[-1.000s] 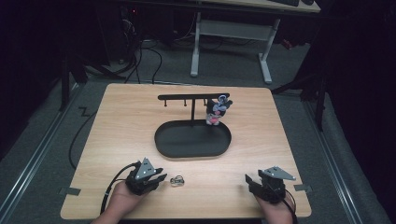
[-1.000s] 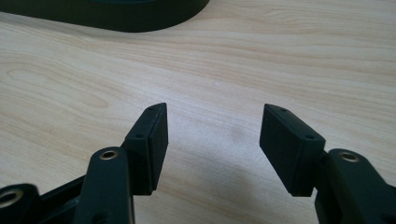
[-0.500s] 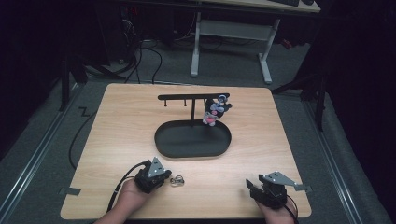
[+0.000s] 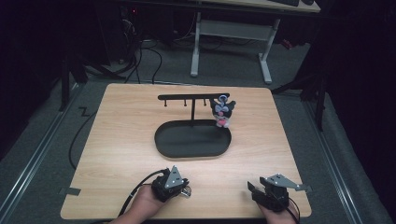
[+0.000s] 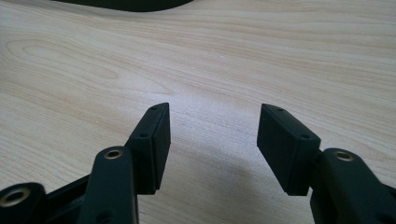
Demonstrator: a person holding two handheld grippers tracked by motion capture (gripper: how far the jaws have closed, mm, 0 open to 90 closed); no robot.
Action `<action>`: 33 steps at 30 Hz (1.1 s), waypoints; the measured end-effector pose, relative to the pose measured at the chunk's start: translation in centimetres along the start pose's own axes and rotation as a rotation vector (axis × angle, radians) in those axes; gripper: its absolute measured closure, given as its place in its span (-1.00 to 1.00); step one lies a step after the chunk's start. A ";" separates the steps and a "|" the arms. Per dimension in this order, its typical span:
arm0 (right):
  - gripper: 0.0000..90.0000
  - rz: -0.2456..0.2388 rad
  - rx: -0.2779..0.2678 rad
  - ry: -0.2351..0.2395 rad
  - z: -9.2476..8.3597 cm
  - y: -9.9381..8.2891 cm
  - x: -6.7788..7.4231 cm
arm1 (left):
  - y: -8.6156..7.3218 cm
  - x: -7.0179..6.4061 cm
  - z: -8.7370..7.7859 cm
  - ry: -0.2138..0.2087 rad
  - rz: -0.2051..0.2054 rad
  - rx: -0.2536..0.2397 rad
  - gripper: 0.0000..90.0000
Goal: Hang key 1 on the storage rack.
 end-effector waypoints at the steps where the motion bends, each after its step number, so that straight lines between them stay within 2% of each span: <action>1: 0.00 -0.002 -0.003 0.004 0.1 0.1 0.0 | -0.1 0.2 -0.3 0.008 -0.009 -0.007 0.88; 4: 0.00 -0.002 -0.002 0.009 0.2 0.3 0.1 | -0.9 0.8 -1.6 0.036 -0.055 -0.023 0.88; 7: 0.00 -0.007 -0.001 0.017 0.4 0.6 0.3 | -2.0 1.0 -2.4 0.036 -0.103 -0.017 0.88; 12: 0.00 -0.029 -0.002 0.034 0.8 1.2 0.8 | -2.8 -0.8 -2.9 0.011 -0.120 0.000 0.83; 14: 0.00 -0.037 -0.005 0.039 0.8 1.3 0.9 | -2.8 -1.6 -2.7 -0.007 -0.126 0.015 0.72; 16: 0.00 -0.040 -0.005 0.047 0.9 1.4 1.0 | -2.7 -2.2 -2.3 -0.004 -0.135 0.029 0.50; 17: 0.00 -0.040 -0.003 0.049 0.9 1.4 1.0 | -2.6 -2.4 -2.0 -0.001 -0.132 0.030 0.49; 20: 0.00 -0.044 0.001 0.055 1.0 1.4 1.1 | -1.8 -2.8 -1.3 0.010 -0.132 0.039 0.47; 24: 0.00 -0.041 0.002 0.061 1.0 1.4 1.0 | -0.3 -3.3 -0.1 0.002 -0.123 0.036 0.49; 33: 0.00 -0.024 -0.004 0.057 0.9 1.3 0.5 | 5.1 -5.0 4.3 -0.036 -0.040 0.045 0.61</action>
Point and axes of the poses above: each handheld gripper's, and its own axes: z roughly forward along the jaws, y roughly out of its top, x roughly to its left, the point moved 4 cm from there along z, roughly forward along the jaws, and after that the axes turned 8 degrees about x, right-handed, at the moved point
